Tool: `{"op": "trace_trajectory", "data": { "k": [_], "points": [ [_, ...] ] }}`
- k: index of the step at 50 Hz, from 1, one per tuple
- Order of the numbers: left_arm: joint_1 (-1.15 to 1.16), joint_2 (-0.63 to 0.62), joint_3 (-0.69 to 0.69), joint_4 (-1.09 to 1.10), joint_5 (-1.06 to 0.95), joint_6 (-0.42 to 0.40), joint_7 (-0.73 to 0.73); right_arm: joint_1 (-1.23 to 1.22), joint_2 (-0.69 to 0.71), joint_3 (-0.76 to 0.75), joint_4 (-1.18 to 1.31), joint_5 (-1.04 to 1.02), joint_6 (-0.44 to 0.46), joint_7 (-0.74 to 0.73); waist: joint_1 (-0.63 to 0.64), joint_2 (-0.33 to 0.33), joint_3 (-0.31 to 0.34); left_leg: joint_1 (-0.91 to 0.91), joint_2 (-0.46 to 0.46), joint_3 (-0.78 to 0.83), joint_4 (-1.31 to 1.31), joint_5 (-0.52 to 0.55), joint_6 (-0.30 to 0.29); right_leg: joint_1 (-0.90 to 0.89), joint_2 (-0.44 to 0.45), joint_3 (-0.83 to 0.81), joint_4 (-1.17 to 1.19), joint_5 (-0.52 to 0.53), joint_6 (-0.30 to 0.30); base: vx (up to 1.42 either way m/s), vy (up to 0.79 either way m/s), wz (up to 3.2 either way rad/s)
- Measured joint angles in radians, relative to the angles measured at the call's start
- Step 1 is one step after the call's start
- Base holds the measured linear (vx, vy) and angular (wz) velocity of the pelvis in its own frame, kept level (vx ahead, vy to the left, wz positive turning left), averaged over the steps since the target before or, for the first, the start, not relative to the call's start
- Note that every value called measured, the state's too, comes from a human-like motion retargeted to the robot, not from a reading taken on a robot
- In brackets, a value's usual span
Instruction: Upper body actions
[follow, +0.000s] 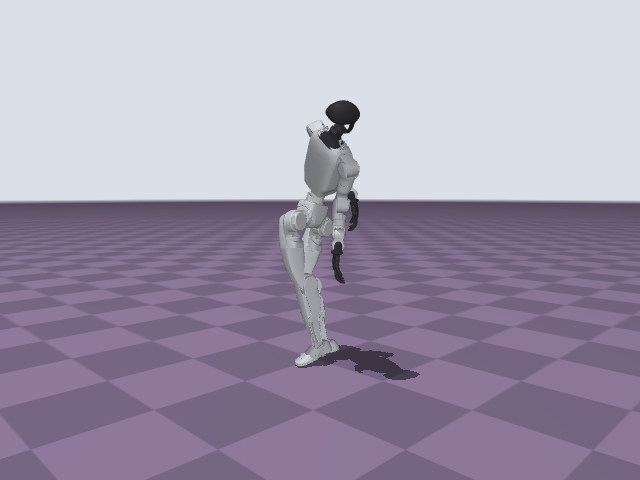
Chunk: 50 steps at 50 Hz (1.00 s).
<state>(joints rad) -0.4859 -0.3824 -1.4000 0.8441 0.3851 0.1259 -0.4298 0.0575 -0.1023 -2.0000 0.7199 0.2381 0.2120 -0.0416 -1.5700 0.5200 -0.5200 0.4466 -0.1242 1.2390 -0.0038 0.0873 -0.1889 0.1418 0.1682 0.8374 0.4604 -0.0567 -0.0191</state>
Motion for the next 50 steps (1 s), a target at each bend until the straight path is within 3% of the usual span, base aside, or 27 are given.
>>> {"op": "trace_trajectory", "data": {
  "k": [2,5,8,12,18,20,25,40,42,45,47,50],
  "points": [
    [-0.158,-0.217,0.0,0.166,-0.01,0.0,0.039,-0.14,-0.282,0.0,0.149,-0.071,-0.022,-0.029,0.0,0.0,0.0,0.13,-0.024,-0.119,-0.002,-0.007,0.003,0.124,-0.048,-0.123,0.048,-0.064,-0.026,0.2,-0.07,2.27],
    [-0.335,-0.218,0.0,0.222,-0.071,-0.051,0.168,-0.372,-0.576,0.0,0.286,-0.179,-0.073,-0.106,0.0,0.0,0.0,0.288,-0.076,-0.256,-0.019,-0.007,0.012,0.288,-0.136,-0.252,0.067,-0.129,-0.045,0.17,-0.09,1.3],
    [-0.484,-0.218,0.002,0.212,-0.137,-0.091,0.291,-0.589,-0.763,0.0,0.363,-0.285,-0.108,-0.168,0.0,0.0,0.0,0.415,-0.111,-0.363,-0.042,-0.001,0.028,0.433,-0.2,-0.356,0.042,-0.153,-0.054,0.2,-0.11,0.67],
    [-0.587,-0.218,0.016,0.194,-0.18,-0.114,0.359,-0.729,-0.857,0.0,0.404,-0.346,-0.123,-0.2,0.0,0.0,0.0,0.502,-0.121,-0.393,-0.052,-0.011,0.036,0.521,-0.208,-0.387,0.024,-0.15,-0.067,0.19,-0.14,-0.22],
    [-0.698,-0.218,0.04,0.171,-0.212,-0.134,0.398,-0.852,-0.917,0.0,0.433,-0.382,-0.132,-0.223,0.0,0.0,0.0,0.601,-0.117,-0.366,-0.057,-0.056,0.034,0.591,-0.16,-0.371,0.017,-0.13,-0.094,0.16,-0.22,-0.67],
    [-0.802,-0.218,0.065,0.151,-0.231,-0.146,0.417,-0.967,-0.987,0.0,0.456,-0.394,-0.136,-0.24,0.0,0.0,0.0,0.658,-0.123,-0.38,-0.055,-0.022,0.044,0.661,-0.177,-0.385,0.0,-0.112,-0.097,0.01,-0.39,-1.05],
    [-0.826,-0.218,0.067,0.13,-0.236,-0.156,0.414,-0.979,-0.983,0.0,0.455,-0.396,-0.14,-0.248,0.0,0.0,0.0,0.699,-0.108,-0.306,-0.051,-0.081,0.028,0.658,-0.1,-0.323,0.02,-0.091,-0.119,0.14,-0.3,-0.88],
    [-0.92,-0.218,0.052,0.071,-0.244,-0.178,0.403,-1.06,-1.036,0.0,0.423,-0.382,-0.165,-0.265,0.0,0.0,0.0,0.783,-0.068,-0.063,-0.017,-0.111,-0.023,0.684,0.085,-0.098,0.107,-0.029,-0.135,-0.06,-0.28,-0.93],
    [-1.029,-0.218,0.082,0.073,-0.245,-0.165,0.398,-1.177,-1.122,0.0,0.459,-0.388,-0.155,-0.269,0.0,0.0,0.0,0.836,-0.078,-0.118,-0.034,-0.068,-0.005,0.744,0.042,-0.142,0.088,-0.023,-0.13,-0.12,-0.19,-0.3],
    [-1.037,-0.218,0.096,0.066,-0.249,-0.166,0.398,-1.172,-1.12,0.0,0.465,-0.395,-0.153,-0.271,0.0,0.0,0.0,0.846,-0.075,-0.087,-0.037,-0.103,-0.021,0.743,0.075,-0.121,0.092,-0.021,-0.141,0.0,0.02,-0.03],
    [-1.14,-0.218,0.147,0.07,-0.25,-0.159,0.401,-1.236,-1.176,0.0,0.506,-0.421,-0.141,-0.269,0.0,0.0,0.0,0.876,-0.076,-0.149,-0.045,-0.065,-0.002,0.789,0.028,-0.174,0.059,-0.014,-0.136,-0.06,-0.09,0.22],
    [-1.145,-0.218,0.166,0.067,-0.254,-0.159,0.4,-1.222,-1.174,0.0,0.509,-0.431,-0.141,-0.27,0.0,0.0,0.0,0.881,-0.068,-0.118,-0.045,-0.1,-0.018,0.785,0.056,-0.158,0.06,-0.013,-0.146,0.04,0.09,0.18]
  ]
}}
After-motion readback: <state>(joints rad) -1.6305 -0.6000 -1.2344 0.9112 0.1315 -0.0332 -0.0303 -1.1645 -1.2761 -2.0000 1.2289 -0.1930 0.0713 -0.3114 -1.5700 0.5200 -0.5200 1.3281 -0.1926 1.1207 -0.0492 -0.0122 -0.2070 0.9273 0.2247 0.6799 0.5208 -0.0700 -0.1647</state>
